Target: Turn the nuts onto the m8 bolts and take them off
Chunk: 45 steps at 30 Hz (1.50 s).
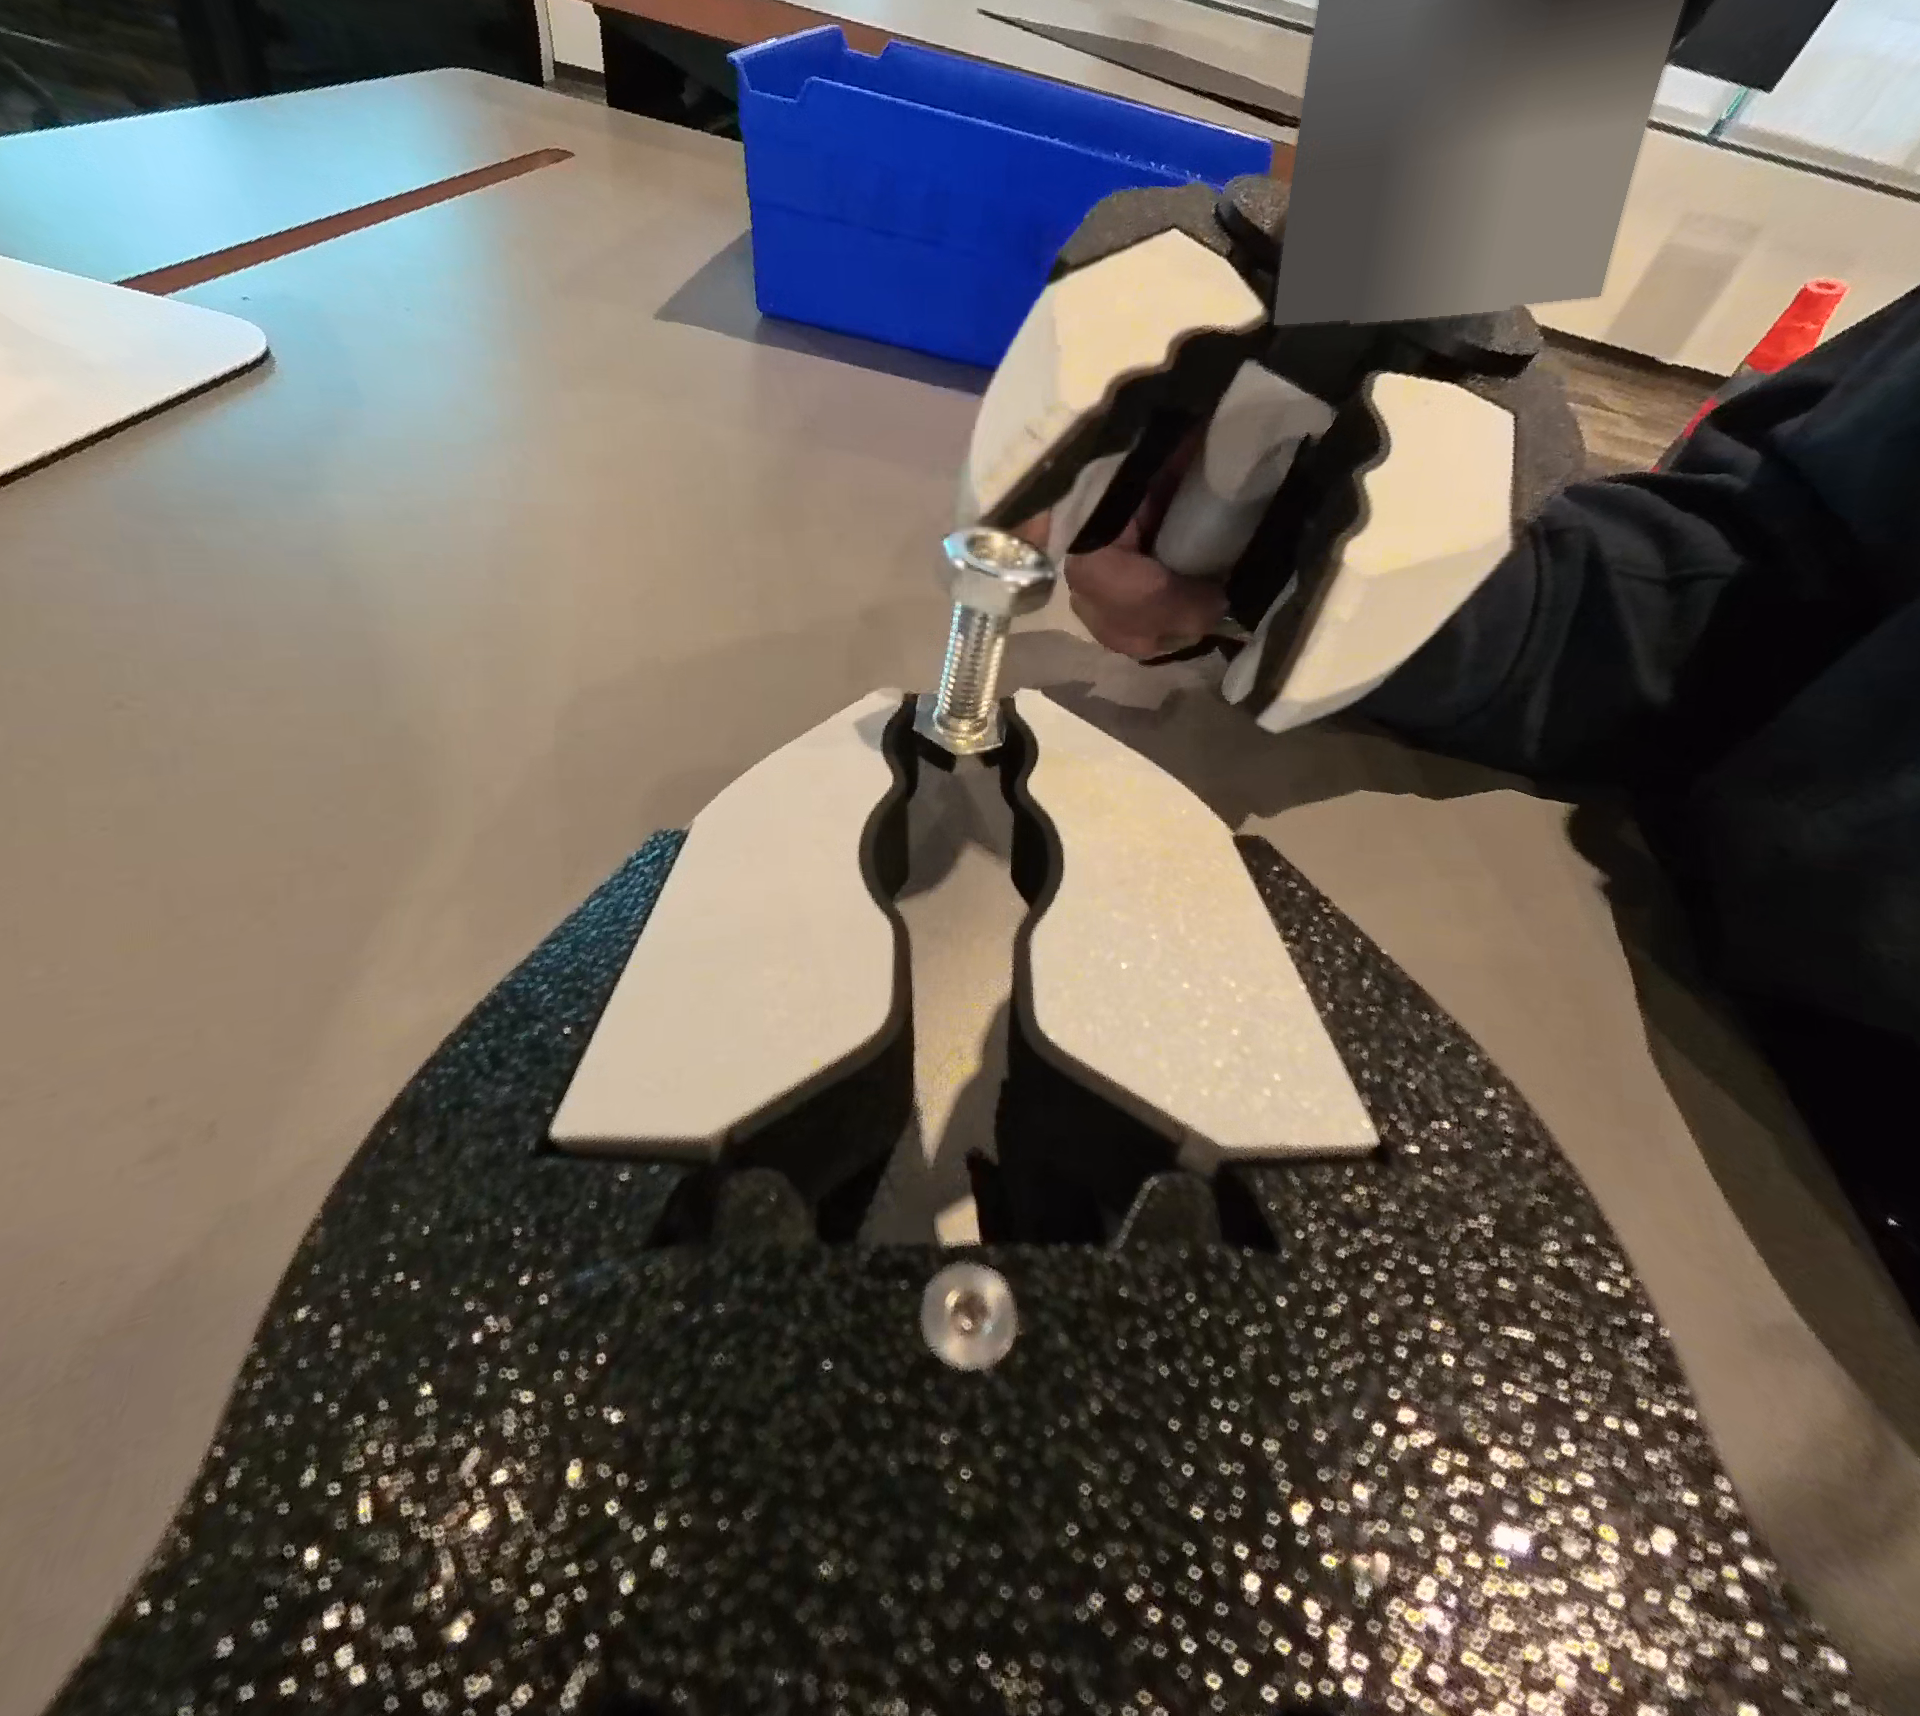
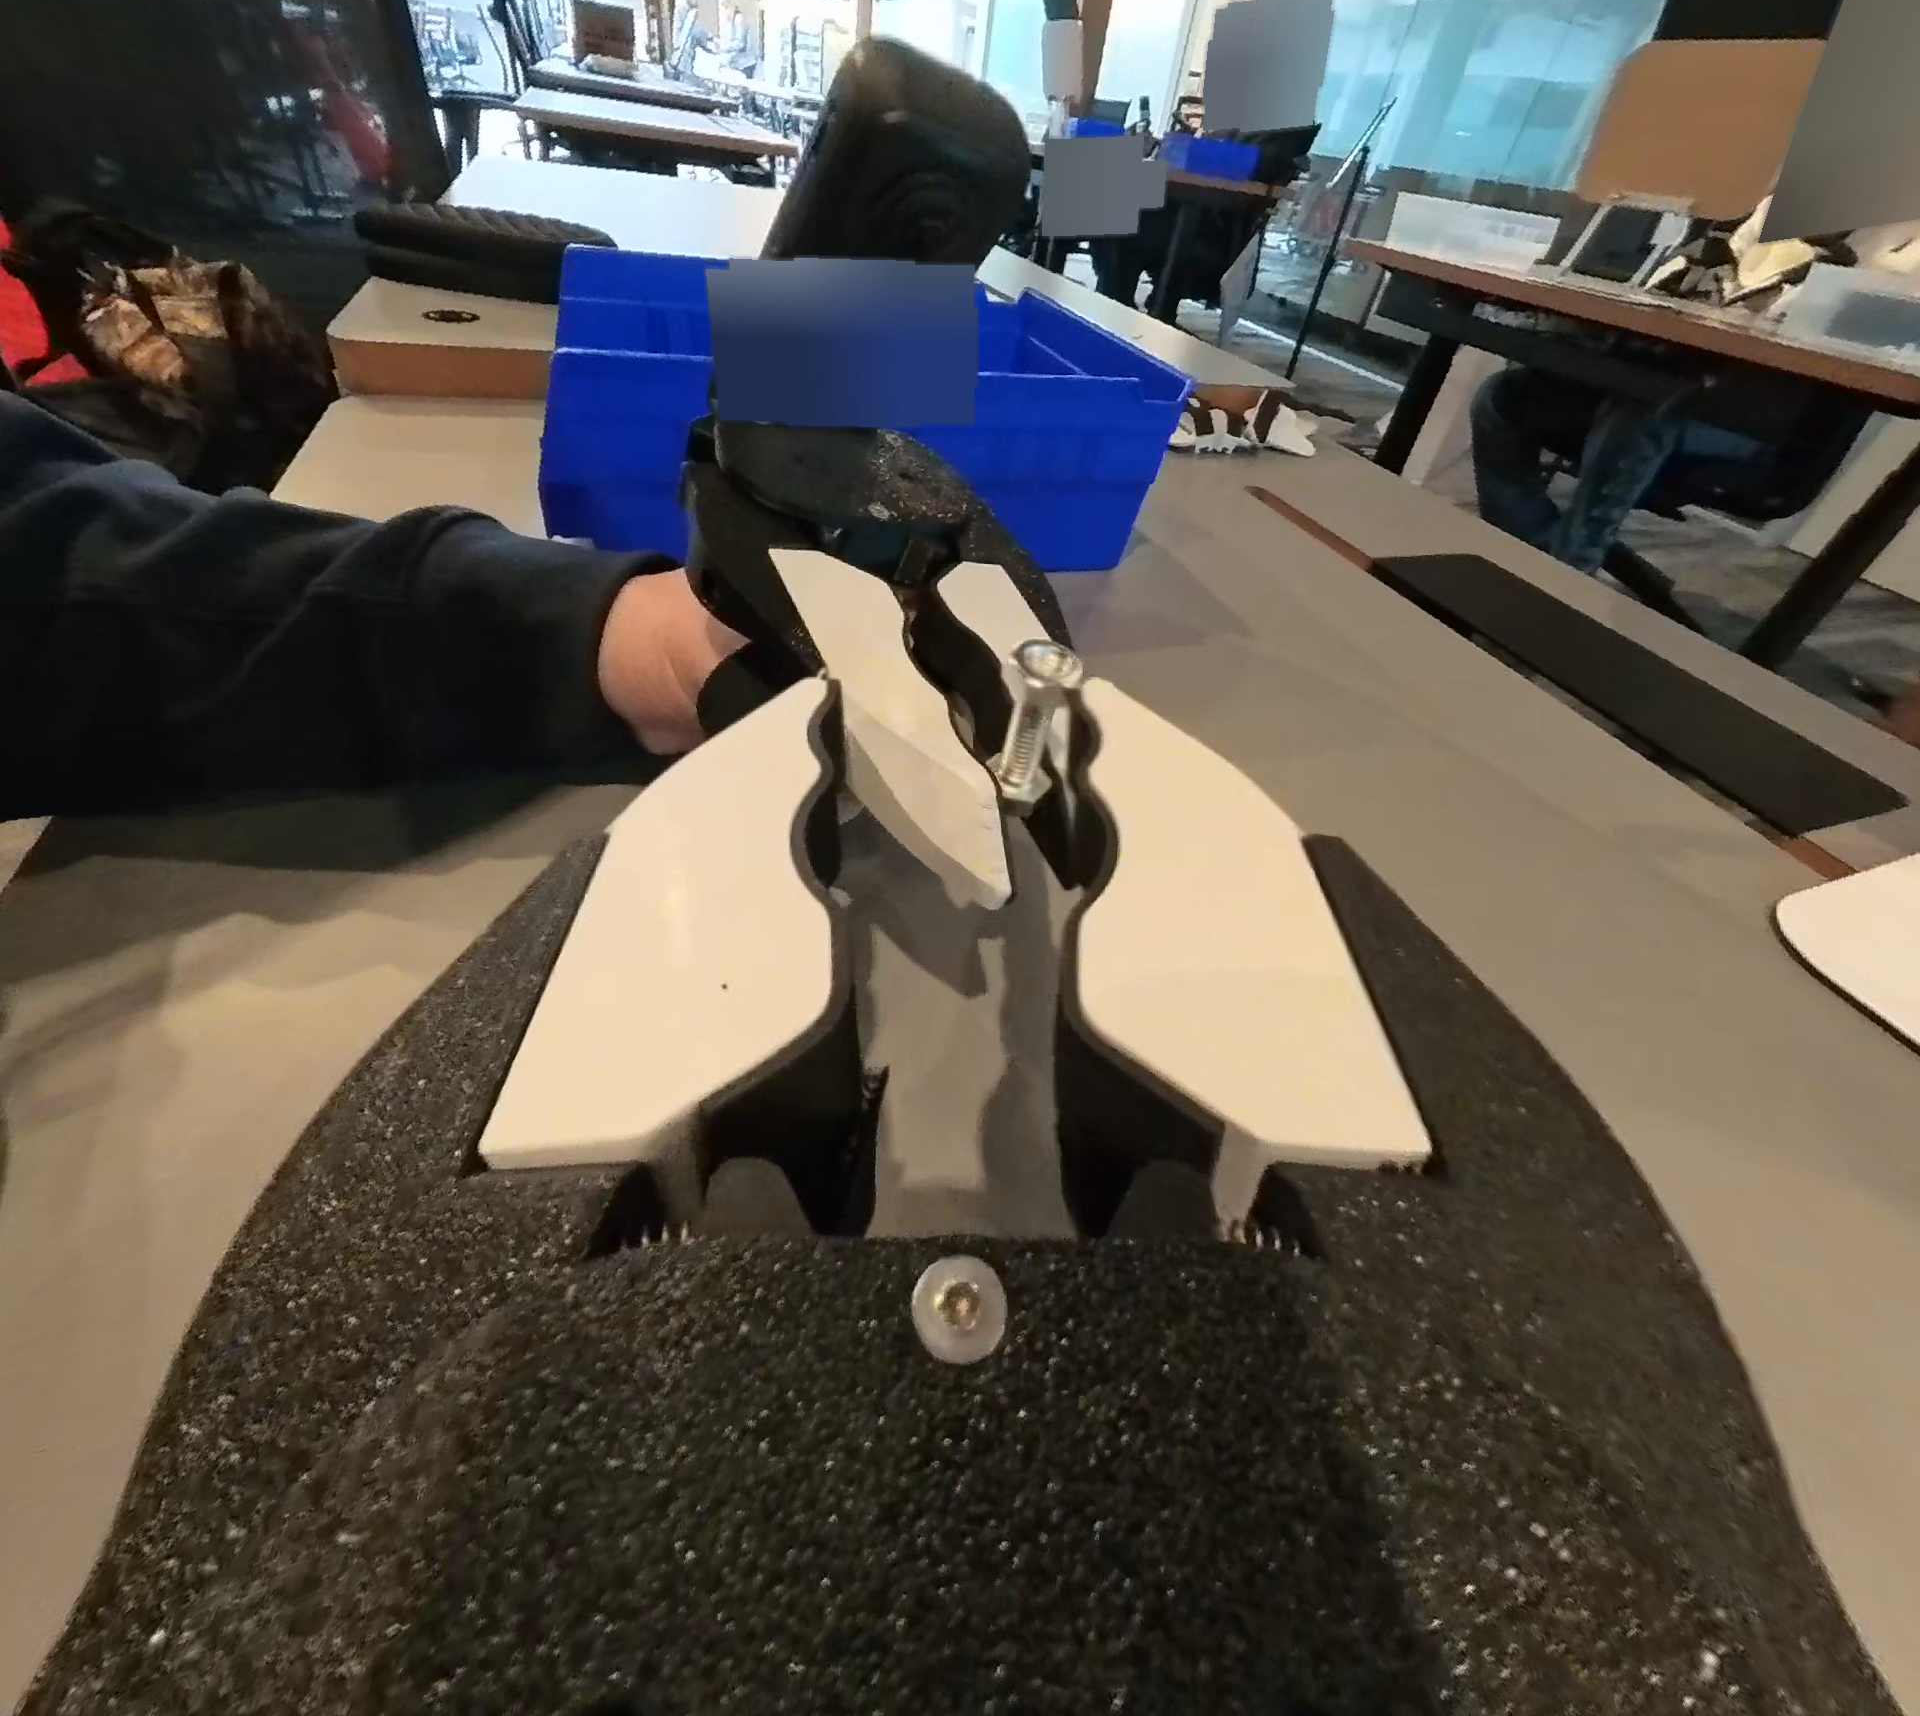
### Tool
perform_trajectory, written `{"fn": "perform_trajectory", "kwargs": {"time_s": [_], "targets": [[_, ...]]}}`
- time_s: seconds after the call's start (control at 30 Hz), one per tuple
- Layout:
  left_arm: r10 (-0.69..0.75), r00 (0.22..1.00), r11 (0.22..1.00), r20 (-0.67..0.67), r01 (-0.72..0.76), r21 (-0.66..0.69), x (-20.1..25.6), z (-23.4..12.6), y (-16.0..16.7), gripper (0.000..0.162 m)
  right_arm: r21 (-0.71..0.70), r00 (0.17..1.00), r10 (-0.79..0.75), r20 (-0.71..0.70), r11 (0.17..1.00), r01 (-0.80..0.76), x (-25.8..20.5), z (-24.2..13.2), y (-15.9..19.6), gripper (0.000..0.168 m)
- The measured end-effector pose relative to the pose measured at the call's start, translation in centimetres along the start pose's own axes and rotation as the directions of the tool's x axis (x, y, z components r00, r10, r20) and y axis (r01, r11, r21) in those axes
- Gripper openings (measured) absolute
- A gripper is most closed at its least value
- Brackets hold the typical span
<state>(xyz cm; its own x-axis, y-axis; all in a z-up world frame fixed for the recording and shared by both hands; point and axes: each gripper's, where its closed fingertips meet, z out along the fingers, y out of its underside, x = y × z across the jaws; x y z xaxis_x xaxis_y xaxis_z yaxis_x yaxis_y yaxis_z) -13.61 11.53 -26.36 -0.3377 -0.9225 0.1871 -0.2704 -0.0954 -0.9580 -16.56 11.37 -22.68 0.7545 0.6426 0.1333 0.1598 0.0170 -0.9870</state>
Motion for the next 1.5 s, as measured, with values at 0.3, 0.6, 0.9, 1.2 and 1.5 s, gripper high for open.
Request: {"fn": "perform_trajectory", "kwargs": {"time_s": [0.3, 0.6, 0.9, 1.2, 1.5], "targets": [[0.005, 1.0, 1.0, -0.01, -0.005, -0.005, 0.2, 0.1, 0.0, 0.014, 0.0, 0.999, 0.004, -0.032, 1.0, -0.004, 0.5, 0.0, 0.0, 0.051], [0.007, 0.999, 1.0, -0.037, -0.007, -0.008, 0.5, 0.2, 0.1, 0.014, 0.008, 0.999, -0.037, -0.038, 0.999, 0.037, 0.7, -0.8, -0.6, 0.035], [0.021, 0.997, 1.0, -0.077, -0.022, -0.007, 1.2, 0.4, 0.0, 0.014, -0.008, 0.999, -0.032, 0.006, 0.999, 0.032, -0.2, -0.2, -0.1, 0.035], [0.022, 0.996, 1.0, -0.083, -0.023, -0.017, 1.3, 0.5, 0.2, 0.014, 0.031, 1.0, -0.012, 0.005, 0.999, 0.011, 0.0, -0.3, -0.5, 0.044], [0.016, 0.995, 1.0, -0.103, -0.018, -0.011, 1.7, 0.5, 0.1, 0.014, 0.059, 0.998, 0.062, 0.029, 0.996, -0.063, 1.1, -1.6, -0.5, 0.04]]}}
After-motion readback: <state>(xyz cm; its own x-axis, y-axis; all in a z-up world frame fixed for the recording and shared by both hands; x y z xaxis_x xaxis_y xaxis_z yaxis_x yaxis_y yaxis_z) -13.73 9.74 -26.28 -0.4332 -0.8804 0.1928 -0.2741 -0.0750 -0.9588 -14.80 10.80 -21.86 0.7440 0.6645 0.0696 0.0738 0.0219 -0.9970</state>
